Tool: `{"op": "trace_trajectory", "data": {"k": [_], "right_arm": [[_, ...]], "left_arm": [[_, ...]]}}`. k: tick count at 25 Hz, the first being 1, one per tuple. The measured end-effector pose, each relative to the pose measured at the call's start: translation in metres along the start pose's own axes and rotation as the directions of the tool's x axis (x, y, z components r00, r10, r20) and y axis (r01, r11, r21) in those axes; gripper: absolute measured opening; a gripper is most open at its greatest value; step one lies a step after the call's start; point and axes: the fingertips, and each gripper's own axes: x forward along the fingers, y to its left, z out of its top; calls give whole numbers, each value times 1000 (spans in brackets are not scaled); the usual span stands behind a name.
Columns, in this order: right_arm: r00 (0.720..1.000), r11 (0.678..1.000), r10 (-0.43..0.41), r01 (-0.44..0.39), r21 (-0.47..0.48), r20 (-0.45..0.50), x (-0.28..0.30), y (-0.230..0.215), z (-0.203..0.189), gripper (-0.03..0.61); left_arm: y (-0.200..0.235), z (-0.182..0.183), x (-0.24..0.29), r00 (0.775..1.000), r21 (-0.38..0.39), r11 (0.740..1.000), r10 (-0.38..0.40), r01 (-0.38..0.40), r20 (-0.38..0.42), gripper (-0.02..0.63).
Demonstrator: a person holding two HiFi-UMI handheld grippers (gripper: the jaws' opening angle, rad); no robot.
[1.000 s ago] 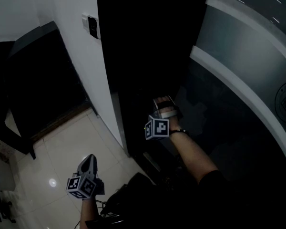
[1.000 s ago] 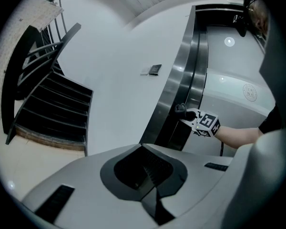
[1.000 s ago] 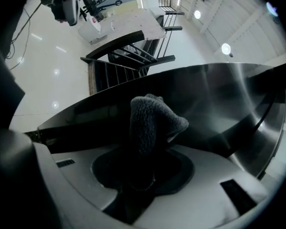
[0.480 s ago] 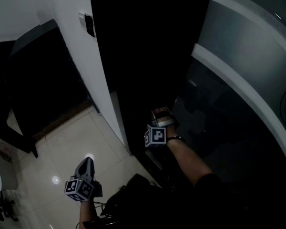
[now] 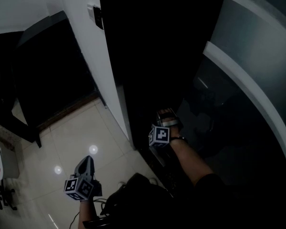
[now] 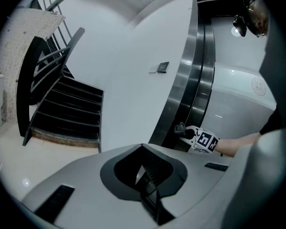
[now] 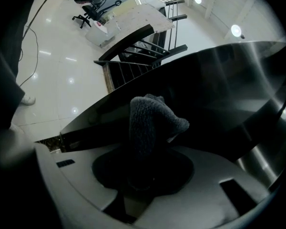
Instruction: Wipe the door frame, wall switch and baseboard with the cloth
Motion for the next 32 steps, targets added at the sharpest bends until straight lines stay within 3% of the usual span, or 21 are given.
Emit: {"op": "trace_trajectory", "data": {"k": [8, 11, 14, 16, 19, 21, 23, 26, 27, 28, 30, 32], "right_arm": [[998, 996, 64, -65, 68, 18, 2, 15, 6, 112], [984, 981, 177, -175, 84, -17, 1, 32, 0, 110], [966, 943, 256, -241, 230, -35, -6, 55, -21, 107], [968, 895, 252, -239, 376, 15, -20, 55, -21, 107], [981, 816, 180, -191, 545, 74, -46, 43, -13, 104], [985, 748, 128, -170, 641, 113, -63, 35, -8, 104], [985, 620, 58, -164, 768, 164, -80, 27, -8, 103], [976, 366, -52, -178, 913, 211, -112, 12, -18, 101], [973, 306, -75, -188, 933, 220, -125, 7, -22, 101], [969, 270, -95, -196, 943, 229, -138, 1, -22, 101], [960, 268, -133, -206, 941, 248, -160, -9, -16, 101], [948, 315, -166, -211, 925, 273, -175, -12, -3, 101]], "left_arm": [[-11, -5, -6, 1000, 10, 1000, -6, 6, -11, -6], [-14, -8, -3, 1000, 13, 1000, -18, 18, -15, -6], [-18, -9, -2, 999, 14, 999, -41, 41, -9, -6], [-16, -7, -2, 999, 14, 999, -45, 45, 3, -6], [-7, 4, -3, 999, 44, 999, -27, 26, 18, -6], [0, 14, 0, 999, 67, 998, -14, 12, 34, -6], [4, 24, 4, 998, 67, 998, -19, 15, 61, -6], [1, 41, 5, 993, 86, 996, -35, 25, 111, -6], [-4, 47, 5, 991, 104, 994, -44, 31, 128, -6], [-8, 51, 6, 988, 117, 992, -56, 39, 146, -6], [-10, 55, 4, 980, 122, 991, -74, 53, 183, -6], [-10, 56, -4, 973, 124, 990, -93, 67, 213, -7]]}}
